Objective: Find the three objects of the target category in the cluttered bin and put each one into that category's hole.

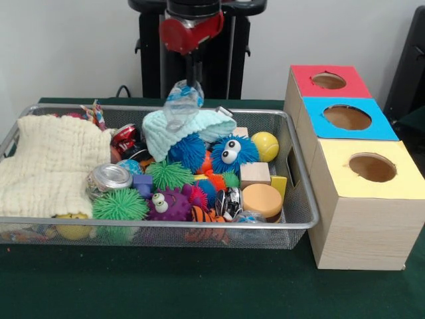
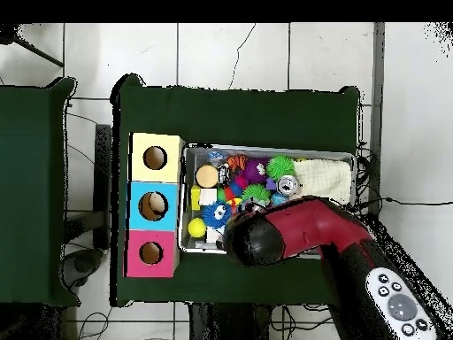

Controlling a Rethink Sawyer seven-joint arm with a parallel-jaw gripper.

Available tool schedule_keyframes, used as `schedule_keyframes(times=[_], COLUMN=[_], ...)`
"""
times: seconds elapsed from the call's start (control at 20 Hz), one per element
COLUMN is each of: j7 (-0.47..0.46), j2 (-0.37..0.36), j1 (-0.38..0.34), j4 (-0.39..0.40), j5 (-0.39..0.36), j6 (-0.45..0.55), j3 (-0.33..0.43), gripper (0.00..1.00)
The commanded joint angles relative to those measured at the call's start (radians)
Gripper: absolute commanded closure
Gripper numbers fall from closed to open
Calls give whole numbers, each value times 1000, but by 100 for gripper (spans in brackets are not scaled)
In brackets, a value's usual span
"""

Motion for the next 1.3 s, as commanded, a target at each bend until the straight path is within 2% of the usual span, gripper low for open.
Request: schedule_keyframes(times=[0.05,0.3,0.55,0.7,1.0,1.1,1.3], j7=[312,379,456,465,513,574,799], j2=[30,47,19,14,24,22,23], j1=[114,203,301,325,384,404,468], j4=[-40,-74,-111,-137,-162,-161,-172], j5=[14,63,169,219,246,267,370], j6=[-43,-72,-27,-11,-34,-61,-74], j3=[-132,-189,-227,-248,-316,-350,-463], gripper=[100,100,100,100,100,100,100])
